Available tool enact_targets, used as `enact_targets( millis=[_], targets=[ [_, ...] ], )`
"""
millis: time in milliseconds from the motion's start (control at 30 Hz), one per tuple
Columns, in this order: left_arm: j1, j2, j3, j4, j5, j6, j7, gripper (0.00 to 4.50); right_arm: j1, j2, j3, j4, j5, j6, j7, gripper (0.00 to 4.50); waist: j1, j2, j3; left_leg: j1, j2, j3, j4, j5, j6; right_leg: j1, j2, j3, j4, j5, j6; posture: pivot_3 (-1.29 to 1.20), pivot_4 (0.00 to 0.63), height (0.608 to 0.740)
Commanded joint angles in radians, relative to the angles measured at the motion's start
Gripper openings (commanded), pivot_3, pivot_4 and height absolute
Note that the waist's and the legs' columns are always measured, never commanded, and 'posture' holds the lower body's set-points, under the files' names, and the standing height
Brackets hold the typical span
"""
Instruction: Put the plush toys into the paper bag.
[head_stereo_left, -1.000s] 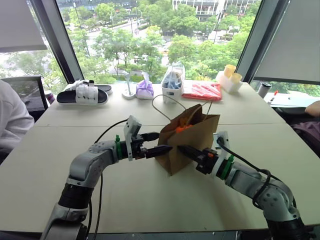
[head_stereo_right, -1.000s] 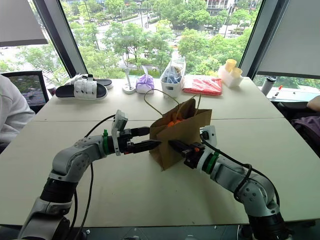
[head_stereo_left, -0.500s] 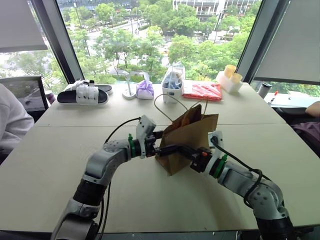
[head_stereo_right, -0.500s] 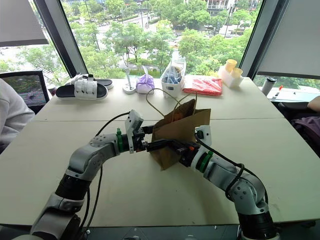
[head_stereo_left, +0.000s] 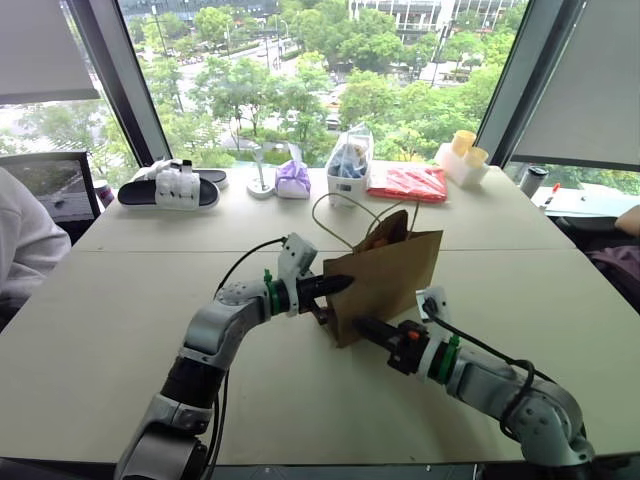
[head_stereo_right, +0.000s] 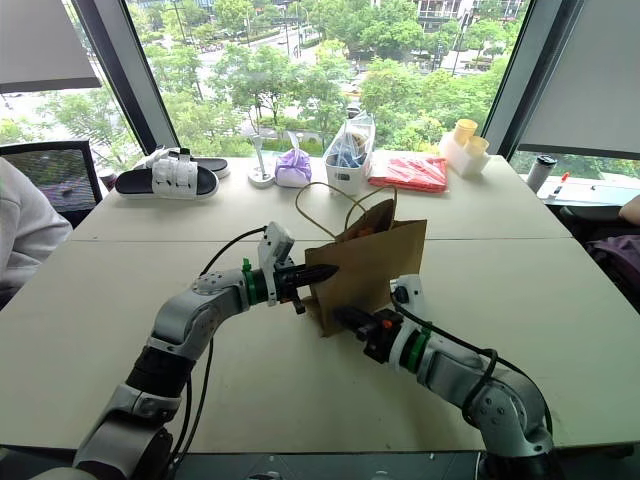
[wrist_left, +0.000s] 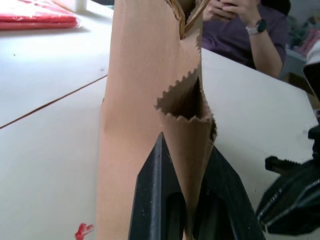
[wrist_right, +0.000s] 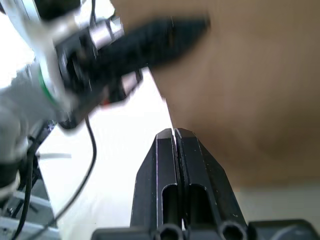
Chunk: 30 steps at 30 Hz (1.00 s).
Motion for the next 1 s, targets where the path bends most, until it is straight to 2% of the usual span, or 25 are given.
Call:
enact_targets(
  millis=[33, 167, 367, 467, 667, 700, 800, 833, 933, 1000],
  targets=[
    [-0.075, 0.02, 0.05, -0.046, -0.095, -0.034, -0.142, 0.07, 0.128, -0.05, -0.031, -0.088, 0.028, 0.001, 0.074, 0.0, 0.003, 0.0, 0.0, 0.0, 0.0, 0.0, 0.0, 0.0, 0.0, 0.0, 0.0, 0.0, 0.0, 0.0, 0.0, 0.0, 0.15, 0.74],
    [-0.156, 0.094, 0.008, 0.056, -0.097, -0.049, -0.356, 0.07, 0.212, -0.077, -0.075, -0.086, 0.017, -0.016, 0.093, 0.0, -0.005, 0.0, 0.0, 0.0, 0.0, 0.001, 0.0, 0.0, 0.0, 0.001, 0.0, -0.001, 0.0, 0.0, 0.0, 0.0, 0.15, 0.74],
    [-0.381, 0.065, -0.084, 0.564, 0.1, -0.429, -0.599, 0.07, 0.263, -0.073, -0.101, -0.107, 0.019, -0.022, 0.089, 0.0, 0.001, 0.0, 0.0, 0.002, 0.001, 0.002, 0.001, 0.0, 0.0, 0.004, 0.001, -0.001, -0.002, 0.0, 0.0, 0.0, 0.15, 0.74],
    [-0.454, 0.029, -0.094, 0.777, 0.171, -0.587, -0.657, 0.07, 0.277, -0.06, -0.102, -0.121, 0.016, -0.027, 0.071, 0.0, 0.001, 0.0, 0.0, 0.0, 0.0, 0.002, 0.001, 0.0, 0.001, 0.003, 0.0, -0.001, -0.004, 0.0, 0.0, 0.0, 0.15, 0.74],
    [-0.567, -0.034, -0.04, 1.058, 0.234, -0.71, -0.657, 0.07, 0.353, -0.03, -0.117, -0.178, 0.022, -0.041, 0.019, 0.0, 0.004, -0.001, 0.0, -0.001, 0.0, 0.0, 0.0, -0.001, 0.003, 0.002, 0.0, -0.002, -0.004, 0.0, 0.001, 0.0, 0.15, 0.74],
    [-0.579, -0.036, -0.028, 1.082, 0.239, -0.714, -0.653, 0.62, 0.363, -0.029, -0.121, -0.187, 0.028, -0.043, 0.016, 0.0, 0.002, -0.001, 0.0, -0.001, -0.001, 0.0, 0.0, -0.002, 0.003, 0.002, 0.0, -0.002, -0.004, -0.001, 0.002, 0.0, 0.15, 0.74],
    [-0.596, -0.038, 0.001, 1.116, 0.249, -0.729, -0.643, 1.9, 0.377, -0.029, -0.127, -0.193, 0.029, -0.049, 0.011, 0.0, -0.002, -0.001, 0.0, 0.0, -0.001, 0.0, 0.001, -0.002, 0.003, 0.003, 0.0, -0.002, -0.003, -0.001, 0.002, 0.0, 0.15, 0.74],
    [-0.602, -0.037, 0.014, 1.115, 0.245, -0.721, -0.65, 2.49, 0.376, -0.03, -0.126, -0.19, 0.029, -0.049, 0.012, 0.0, -0.003, -0.001, 0.0, 0.0, -0.001, 0.0, 0.001, -0.002, 0.003, 0.003, 0.0, -0.002, -0.002, -0.001, 0.002, 0.0, 0.15, 0.74],
    [-0.605, -0.022, 0.026, 1.1, 0.255, -0.708, -0.659, 3.68, 0.357, -0.038, -0.118, -0.179, 0.029, -0.043, 0.023, 0.0, -0.005, -0.001, 0.0, 0.0, 0.0, 0.0, 0.002, -0.002, 0.003, 0.002, 0.0, -0.002, -0.001, -0.001, 0.002, 0.0, 0.15, 0.74],
    [-0.589, 0.003, 0.019, 1.081, 0.287, -0.742, -0.621, 3.68, 0.346, -0.043, -0.111, -0.169, 0.027, -0.04, 0.035, 0.0, -0.01, -0.001, 0.0, 0.001, 0.0, 0.0, 0.002, -0.002, 0.003, 0.002, 0.0, -0.002, 0.001, -0.001, 0.002, 0.0, 0.15, 0.74]
  ],
)
